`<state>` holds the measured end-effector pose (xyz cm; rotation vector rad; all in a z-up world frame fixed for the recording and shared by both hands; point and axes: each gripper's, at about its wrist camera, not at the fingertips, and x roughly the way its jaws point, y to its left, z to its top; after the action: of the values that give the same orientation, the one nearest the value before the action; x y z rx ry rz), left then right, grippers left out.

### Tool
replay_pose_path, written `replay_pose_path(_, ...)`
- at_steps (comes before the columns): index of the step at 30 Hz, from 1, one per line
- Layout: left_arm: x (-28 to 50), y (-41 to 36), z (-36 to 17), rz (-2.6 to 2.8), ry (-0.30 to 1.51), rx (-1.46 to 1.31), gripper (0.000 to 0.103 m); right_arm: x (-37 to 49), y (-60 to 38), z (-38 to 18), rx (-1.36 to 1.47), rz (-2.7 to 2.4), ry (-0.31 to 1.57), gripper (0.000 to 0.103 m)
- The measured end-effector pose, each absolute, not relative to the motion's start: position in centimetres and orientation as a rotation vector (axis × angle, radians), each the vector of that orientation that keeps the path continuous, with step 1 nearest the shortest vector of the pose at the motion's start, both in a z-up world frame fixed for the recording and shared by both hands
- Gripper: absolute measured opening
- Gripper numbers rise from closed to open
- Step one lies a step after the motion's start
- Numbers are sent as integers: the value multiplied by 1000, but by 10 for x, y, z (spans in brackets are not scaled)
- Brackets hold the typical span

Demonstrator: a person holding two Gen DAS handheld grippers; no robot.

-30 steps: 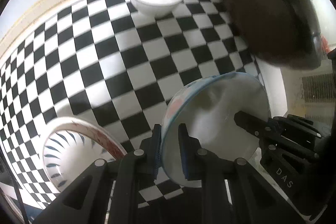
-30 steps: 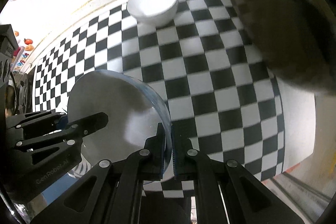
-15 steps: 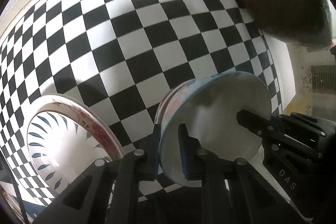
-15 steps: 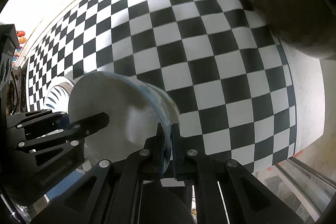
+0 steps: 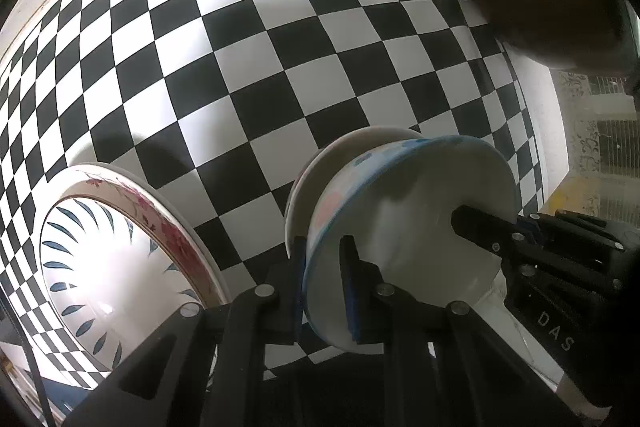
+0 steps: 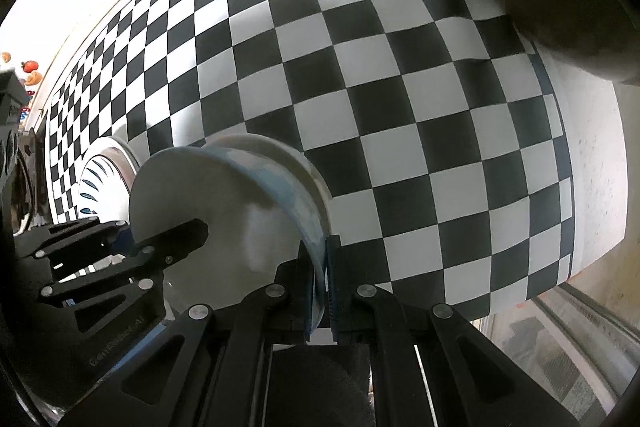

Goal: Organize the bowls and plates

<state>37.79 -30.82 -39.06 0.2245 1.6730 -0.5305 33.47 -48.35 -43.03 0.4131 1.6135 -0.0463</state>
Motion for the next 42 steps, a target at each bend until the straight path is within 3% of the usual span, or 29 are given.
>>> replay_pose_path(42, 368, -277, -358, -454, 1644, 206, 15, 321, -486, -409, 438, 2, 1613, 10)
